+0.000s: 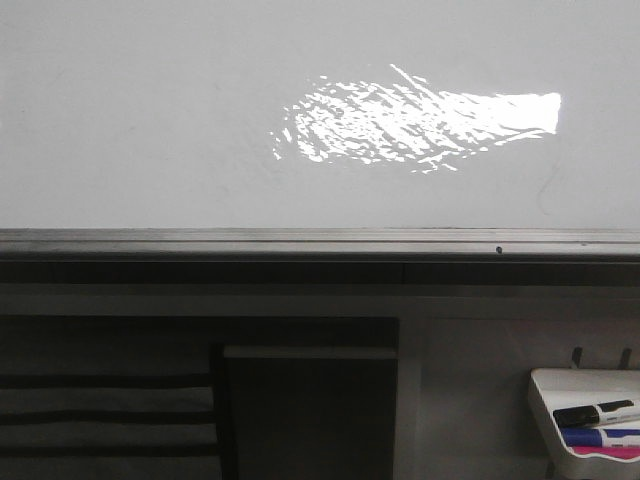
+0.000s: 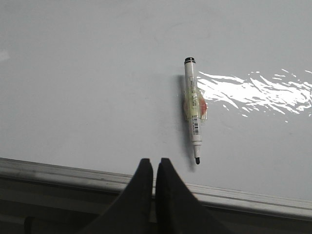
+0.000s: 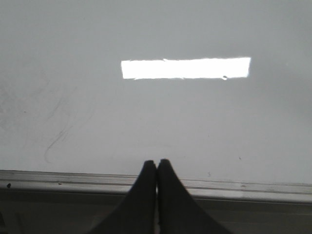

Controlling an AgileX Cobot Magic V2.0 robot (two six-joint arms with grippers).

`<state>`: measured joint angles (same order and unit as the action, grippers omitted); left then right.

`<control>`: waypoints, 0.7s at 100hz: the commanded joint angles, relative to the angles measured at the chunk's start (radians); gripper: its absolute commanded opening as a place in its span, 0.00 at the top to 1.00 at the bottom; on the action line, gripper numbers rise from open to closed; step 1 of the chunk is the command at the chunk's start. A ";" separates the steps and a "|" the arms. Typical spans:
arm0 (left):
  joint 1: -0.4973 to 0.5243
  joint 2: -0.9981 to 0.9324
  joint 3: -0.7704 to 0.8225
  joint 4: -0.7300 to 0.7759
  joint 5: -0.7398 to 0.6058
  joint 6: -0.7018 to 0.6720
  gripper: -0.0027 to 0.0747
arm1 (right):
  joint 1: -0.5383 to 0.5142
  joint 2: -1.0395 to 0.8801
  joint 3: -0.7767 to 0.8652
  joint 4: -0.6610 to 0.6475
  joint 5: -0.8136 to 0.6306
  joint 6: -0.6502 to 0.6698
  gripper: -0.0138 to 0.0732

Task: Write number 9 on whiteboard

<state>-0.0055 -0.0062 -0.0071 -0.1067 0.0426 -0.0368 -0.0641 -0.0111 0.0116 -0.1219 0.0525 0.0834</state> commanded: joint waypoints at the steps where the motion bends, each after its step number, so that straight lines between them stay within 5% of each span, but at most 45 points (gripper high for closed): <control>1: -0.008 -0.027 0.030 -0.007 -0.070 -0.006 0.99 | -0.001 -0.018 0.028 -0.009 -0.077 -0.006 0.92; 70: -0.008 -0.027 0.030 -0.007 -0.070 -0.006 0.99 | -0.001 -0.018 0.028 -0.009 -0.086 -0.006 0.92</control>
<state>-0.0055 -0.0062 -0.0071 -0.1067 0.0426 -0.0368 -0.0641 -0.0111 0.0116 -0.1219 0.0525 0.0834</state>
